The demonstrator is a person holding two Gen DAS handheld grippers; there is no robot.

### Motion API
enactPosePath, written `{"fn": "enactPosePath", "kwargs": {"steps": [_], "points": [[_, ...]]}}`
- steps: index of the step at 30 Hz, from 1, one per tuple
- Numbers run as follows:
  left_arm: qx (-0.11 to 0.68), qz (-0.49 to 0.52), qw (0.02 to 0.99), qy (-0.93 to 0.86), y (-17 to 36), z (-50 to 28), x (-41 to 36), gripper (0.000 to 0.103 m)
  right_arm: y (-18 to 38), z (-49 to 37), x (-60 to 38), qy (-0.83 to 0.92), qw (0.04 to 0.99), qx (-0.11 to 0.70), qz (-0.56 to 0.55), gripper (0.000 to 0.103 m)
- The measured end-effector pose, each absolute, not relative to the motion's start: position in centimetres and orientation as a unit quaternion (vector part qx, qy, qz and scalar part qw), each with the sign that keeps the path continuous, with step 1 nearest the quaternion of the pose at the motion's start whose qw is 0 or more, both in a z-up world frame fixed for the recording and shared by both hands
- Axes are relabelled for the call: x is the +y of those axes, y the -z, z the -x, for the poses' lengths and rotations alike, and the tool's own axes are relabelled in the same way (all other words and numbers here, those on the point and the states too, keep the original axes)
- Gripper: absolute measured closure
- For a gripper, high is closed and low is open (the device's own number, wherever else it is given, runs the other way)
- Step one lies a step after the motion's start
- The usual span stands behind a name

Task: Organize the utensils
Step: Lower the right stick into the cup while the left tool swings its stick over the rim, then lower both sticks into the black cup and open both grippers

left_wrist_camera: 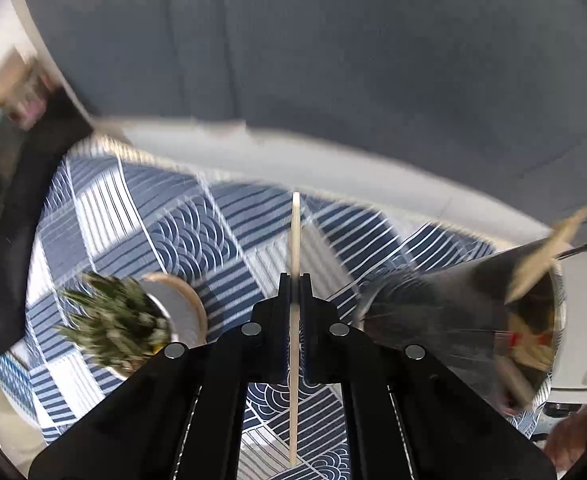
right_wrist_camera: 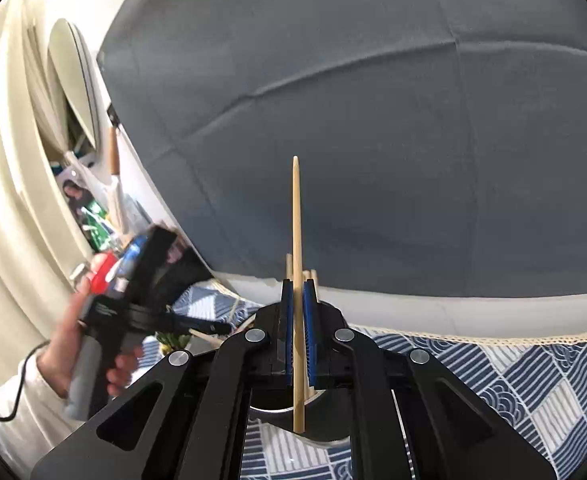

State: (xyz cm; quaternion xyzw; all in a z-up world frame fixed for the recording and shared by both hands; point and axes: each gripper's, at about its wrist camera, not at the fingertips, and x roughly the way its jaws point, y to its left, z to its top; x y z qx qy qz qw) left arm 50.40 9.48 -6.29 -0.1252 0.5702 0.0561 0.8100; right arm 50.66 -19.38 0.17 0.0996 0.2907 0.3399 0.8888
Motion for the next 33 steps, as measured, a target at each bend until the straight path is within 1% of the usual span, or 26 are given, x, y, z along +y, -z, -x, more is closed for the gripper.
{"fn": "enactPosePath", "kwargs": {"steps": [2, 3, 4, 5, 10, 14, 17, 20, 29, 33], "points": [[0.550, 0.129, 0.824, -0.046, 4.8, -50.3, 10.3, 0.098, -0.3, -50.6, -19.6, -0.349, 0.885, 0.286, -0.114, 0.098], [0.534, 0.131, 0.834, -0.035, 3.0, -50.1, 10.2, 0.099, -0.3, -50.7, -19.7, -0.356, 0.882, 0.283, -0.125, 0.098], [0.525, 0.129, 0.841, -0.030, 2.8, -50.6, 9.5, 0.098, -0.3, -50.7, -19.9, -0.359, 0.880, 0.281, -0.131, 0.098], [0.507, 0.128, 0.852, -0.019, 1.2, -50.4, 9.2, 0.098, -0.2, -50.9, -20.0, -0.363, 0.878, 0.279, -0.140, 0.098], [0.455, 0.124, 0.882, 0.027, -3.1, -50.5, 7.9, 0.098, 0.8, -51.8, -20.3, -0.379, 0.865, 0.276, -0.179, 0.098], [0.418, 0.135, 0.897, 0.049, -5.4, -50.9, 7.1, 0.098, 2.1, -52.3, -19.8, -0.381, 0.862, 0.273, -0.192, 0.098], [0.372, 0.135, 0.917, 0.051, -6.6, -51.0, 6.2, 0.098, 3.2, -53.0, -19.3, -0.376, 0.863, 0.275, -0.197, 0.098], [0.352, 0.134, 0.924, 0.061, -6.3, -51.7, 5.4, 0.098, 4.1, -53.3, -18.7, -0.371, 0.865, 0.281, -0.188, 0.098], [0.360, 0.155, 0.913, 0.110, -2.3, -54.9, 3.8, 0.098, 5.6, -53.2, -18.1, -0.358, 0.875, 0.288, -0.151, 0.098], [0.367, 0.137, 0.911, 0.126, -1.2, -54.8, 2.2, 0.098, 5.6, -52.8, -18.5, -0.356, 0.877, 0.288, -0.143, 0.098]]}}
